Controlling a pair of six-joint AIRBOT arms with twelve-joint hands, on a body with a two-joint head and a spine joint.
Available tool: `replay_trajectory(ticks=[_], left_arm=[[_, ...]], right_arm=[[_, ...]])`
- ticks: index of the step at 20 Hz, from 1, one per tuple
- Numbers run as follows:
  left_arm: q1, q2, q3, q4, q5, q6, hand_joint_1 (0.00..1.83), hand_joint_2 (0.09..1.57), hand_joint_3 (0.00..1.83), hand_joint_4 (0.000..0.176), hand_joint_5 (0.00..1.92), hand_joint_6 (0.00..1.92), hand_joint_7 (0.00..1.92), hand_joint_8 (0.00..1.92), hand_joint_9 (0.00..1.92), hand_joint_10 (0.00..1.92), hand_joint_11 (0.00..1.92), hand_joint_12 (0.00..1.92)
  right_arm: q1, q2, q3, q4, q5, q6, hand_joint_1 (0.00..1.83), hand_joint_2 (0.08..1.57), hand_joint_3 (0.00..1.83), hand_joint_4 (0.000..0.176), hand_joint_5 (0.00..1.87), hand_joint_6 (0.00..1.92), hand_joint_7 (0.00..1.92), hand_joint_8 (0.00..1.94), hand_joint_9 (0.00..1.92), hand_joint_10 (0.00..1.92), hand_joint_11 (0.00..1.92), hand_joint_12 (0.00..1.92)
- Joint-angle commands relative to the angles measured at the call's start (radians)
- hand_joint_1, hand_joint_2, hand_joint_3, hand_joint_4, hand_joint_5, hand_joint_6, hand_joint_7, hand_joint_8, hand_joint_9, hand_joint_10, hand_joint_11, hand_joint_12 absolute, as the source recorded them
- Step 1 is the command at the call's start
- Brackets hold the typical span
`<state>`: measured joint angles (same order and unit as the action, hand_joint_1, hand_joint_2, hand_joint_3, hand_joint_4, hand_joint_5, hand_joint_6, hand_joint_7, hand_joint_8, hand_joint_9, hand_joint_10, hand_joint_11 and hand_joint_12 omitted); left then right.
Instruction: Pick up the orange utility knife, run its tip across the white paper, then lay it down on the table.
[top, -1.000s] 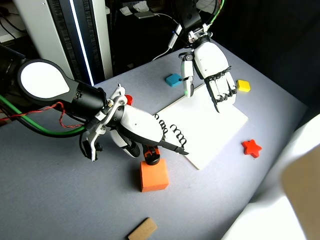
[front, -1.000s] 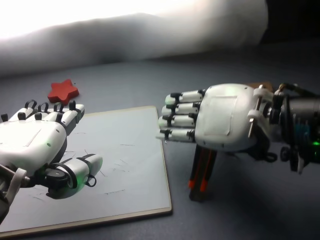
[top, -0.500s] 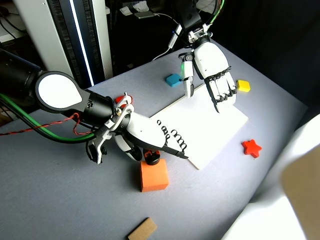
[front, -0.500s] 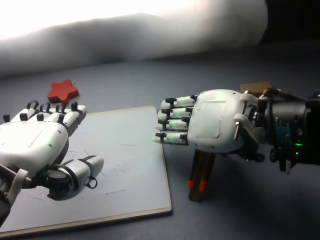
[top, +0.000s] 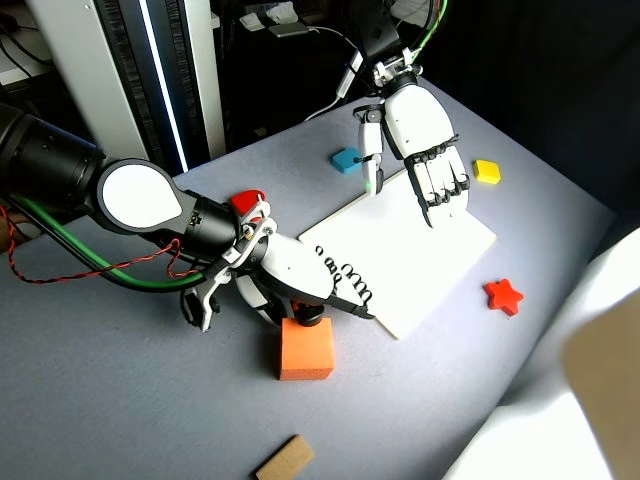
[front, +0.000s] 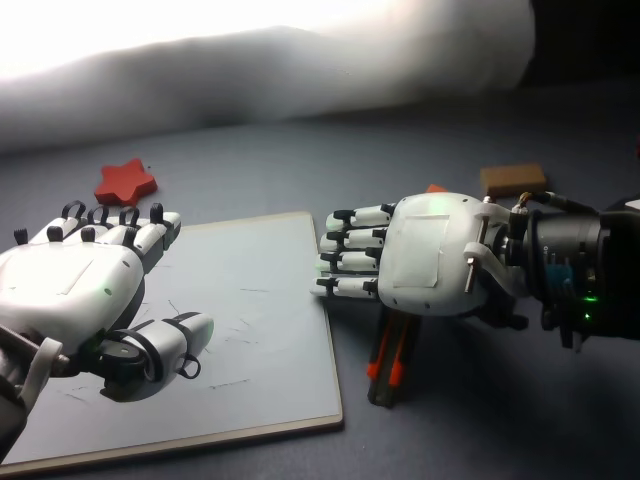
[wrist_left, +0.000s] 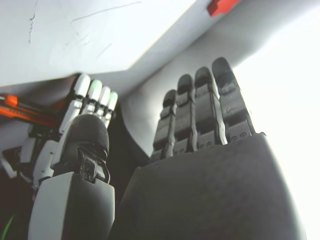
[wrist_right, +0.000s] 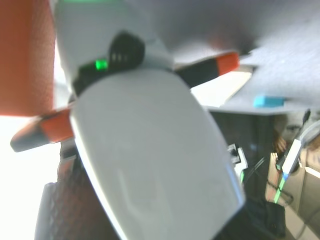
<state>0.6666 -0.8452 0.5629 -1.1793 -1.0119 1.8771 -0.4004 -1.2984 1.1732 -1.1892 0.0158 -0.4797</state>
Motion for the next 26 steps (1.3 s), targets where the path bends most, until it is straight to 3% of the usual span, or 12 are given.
replay_trajectory(ticks=[1, 2, 3, 4, 6, 7, 8, 9, 10, 12, 16, 26], left_arm=[[-0.009, 0.002, 0.0, 0.064, -0.075, -0.001, 0.2, 1.37, 0.0, 0.016, 0.04, 0.0, 0.13, 0.0, 0.13, 0.0, 0.0, 0.42], [-0.009, 0.002, 0.0, 0.064, -0.075, -0.001, 0.19, 1.38, 0.0, 0.016, 0.03, 0.0, 0.12, 0.0, 0.12, 0.0, 0.0, 0.41], [-0.009, 0.001, 0.0, 0.064, -0.075, -0.001, 0.19, 1.38, 0.0, 0.01, 0.04, 0.01, 0.13, 0.0, 0.12, 0.0, 0.0, 0.41], [-0.009, 0.001, 0.0, 0.064, -0.075, -0.001, 0.2, 1.37, 0.0, 0.011, 0.05, 0.01, 0.14, 0.01, 0.12, 0.0, 0.0, 0.41], [-0.009, 0.001, 0.001, 0.064, -0.075, -0.001, 0.21, 1.37, 0.0, 0.004, 0.06, 0.01, 0.13, 0.0, 0.12, 0.0, 0.0, 0.39], [-0.009, 0.001, 0.001, 0.064, -0.075, -0.001, 0.22, 1.37, 0.0, 0.005, 0.06, 0.01, 0.13, 0.0, 0.12, 0.0, 0.0, 0.41], [-0.01, 0.001, 0.001, 0.064, -0.075, -0.001, 0.21, 1.37, 0.0, 0.009, 0.07, 0.01, 0.15, 0.01, 0.13, 0.01, 0.0, 0.44], [-0.01, 0.001, 0.002, 0.064, -0.075, -0.001, 0.21, 1.37, 0.0, 0.009, 0.05, 0.0, 0.13, 0.0, 0.12, 0.01, 0.0, 0.38], [-0.01, 0.001, 0.002, 0.064, -0.075, -0.001, 0.2, 1.38, 0.0, 0.01, 0.06, 0.0, 0.13, 0.0, 0.11, 0.0, 0.0, 0.36], [-0.009, 0.001, 0.002, 0.064, -0.075, -0.001, 0.18, 1.38, 0.0, 0.012, 0.05, 0.0, 0.12, 0.0, 0.1, 0.0, 0.0, 0.32], [-0.01, 0.0, 0.006, 0.064, -0.075, -0.001, 0.2, 1.38, 0.0, 0.006, 0.07, 0.01, 0.13, 0.0, 0.11, 0.01, 0.0, 0.36], [-0.029, -0.001, 0.099, 0.064, -0.021, 0.0, 0.22, 1.37, 0.0, 0.001, 0.09, 0.01, 0.16, 0.0, 0.15, 0.01, 0.0, 0.47]], right_arm=[[0.006, 0.004, -0.002, -0.001, 0.045, -0.011, 1.32, 1.18, 0.01, 0.0, 0.12, 0.02, 0.12, 0.0, 0.12, 0.03, 0.0, 0.25], [0.006, 0.004, -0.002, -0.001, 0.045, -0.011, 1.31, 1.19, 0.01, 0.0, 0.27, 0.08, 0.31, 0.06, 0.24, 0.08, 0.0, 0.62], [0.004, 0.003, -0.003, -0.001, 0.045, -0.013, 1.31, 1.25, 0.0, 0.0, 0.59, 0.36, 0.6, 1.19, 0.55, 0.39, 0.05, 1.32], [0.003, 0.002, -0.006, -0.001, 0.045, -0.013, 1.29, 1.3, 0.0, 0.0, 0.59, 1.32, 0.64, 1.52, 0.56, 1.37, 0.18, 1.7], [0.003, 0.001, -0.007, -0.001, 0.042, -0.013, 1.27, 1.33, 0.03, 0.0, 0.79, 1.83, 0.57, 1.76, 0.74, 1.87, 0.63, 1.91], [0.001, 0.001, -0.007, -0.001, 0.039, -0.013, 1.47, 1.26, 0.0, 0.0, 1.09, 1.9, 1.11, 1.9, 1.16, 1.91, 1.06, 1.92], [-0.001, 0.001, -0.007, -0.001, 0.039, -0.013, 1.57, 1.3, 0.0, 0.025, 1.25, 1.92, 1.38, 1.93, 1.43, 1.92, 1.34, 1.92], [-0.004, 0.003, -0.01, -0.001, 0.039, -0.013, 1.64, 1.31, 0.0, 0.131, 1.43, 1.92, 1.58, 1.94, 1.65, 1.92, 1.67, 1.92], [-0.007, 0.005, -0.014, -0.001, 0.039, -0.013, 1.63, 1.33, 0.0, 0.167, 1.5, 1.92, 1.67, 1.94, 1.75, 1.92, 1.82, 1.92], [-0.013, 0.014, -0.026, -0.001, 0.039, -0.013, 1.44, 1.38, 0.0, 0.176, 1.43, 1.92, 1.58, 1.94, 1.74, 1.92, 1.81, 1.92], [-0.023, 0.029, -0.054, -0.001, 0.039, -0.014, 1.47, 1.38, 0.0, 0.176, 1.4, 1.92, 1.45, 1.94, 1.71, 1.92, 1.79, 1.92], [0.069, 0.057, -0.066, -0.001, 0.088, 0.007, 1.5, 1.36, 0.0, 0.176, 1.42, 1.92, 1.56, 1.94, 1.7, 1.92, 1.77, 1.92]])
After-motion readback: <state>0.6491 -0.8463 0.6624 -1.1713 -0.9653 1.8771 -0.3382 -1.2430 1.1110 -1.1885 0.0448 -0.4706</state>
